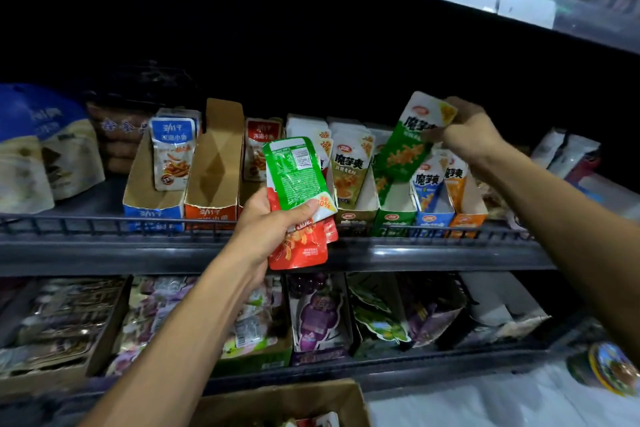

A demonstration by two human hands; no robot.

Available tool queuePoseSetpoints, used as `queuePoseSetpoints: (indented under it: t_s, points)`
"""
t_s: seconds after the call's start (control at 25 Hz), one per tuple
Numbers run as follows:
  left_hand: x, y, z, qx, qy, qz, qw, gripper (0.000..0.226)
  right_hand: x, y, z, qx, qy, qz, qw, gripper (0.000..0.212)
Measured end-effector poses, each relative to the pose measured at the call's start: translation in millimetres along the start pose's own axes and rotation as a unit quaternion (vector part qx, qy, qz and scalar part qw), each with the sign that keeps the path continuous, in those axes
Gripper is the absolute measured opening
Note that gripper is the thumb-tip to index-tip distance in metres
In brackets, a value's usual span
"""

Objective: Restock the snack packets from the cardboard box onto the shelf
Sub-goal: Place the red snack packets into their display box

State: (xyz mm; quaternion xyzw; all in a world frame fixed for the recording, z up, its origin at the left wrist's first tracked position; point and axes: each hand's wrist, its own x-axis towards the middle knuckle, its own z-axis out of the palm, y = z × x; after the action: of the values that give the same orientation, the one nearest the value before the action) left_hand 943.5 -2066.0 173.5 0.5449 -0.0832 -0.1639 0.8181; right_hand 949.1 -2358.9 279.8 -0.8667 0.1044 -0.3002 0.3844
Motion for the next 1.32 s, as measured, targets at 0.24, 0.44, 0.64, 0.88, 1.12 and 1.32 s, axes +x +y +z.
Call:
queuePoseSetpoints:
  t_s: [0.24,0.44,0.64,0.88,1.12,1.32]
  points:
    - [7.9,-3.7,-1.9,0.014,-0.002,-0.011,1.0,0.044,16.0,23.7,41.0,-0.417,-0.028,-0.105,0.902,0.047]
    - [10.2,-3.0,-5.1,0.016,-0.006,-0.002,1.0,0.042,5.3,30.3,57.6,-0.568,0.016,-0.148,0.809,0.051]
    - [10.2,-0.1,-4.8,0.006,-0.002,0.009,1.0,0.036,-19.1,11.6,57.6,-0.412,0.147,-0.2,0.877,0.038]
    - [2.4,2.9,1.1,-0.002,-0.01,-0.001,1.0,0.038,-94.2,-47.8,68.8,-0.245,-0.248,-0.353,0.868,0.046]
    - [-7.0,5.7,2.3,-0.054,0.0,-0.035,0.998,0.023,-117.9,-53.9,75.1,-0.24,-0.23,-0.378,0.864,0.024]
    - [-14.3,11.1,1.3,-0.046,-0.022,-0.096,0.994,0.032,-123.6,-61.9,67.8,-0.171,-0.146,-0.35,0.909,0.031]
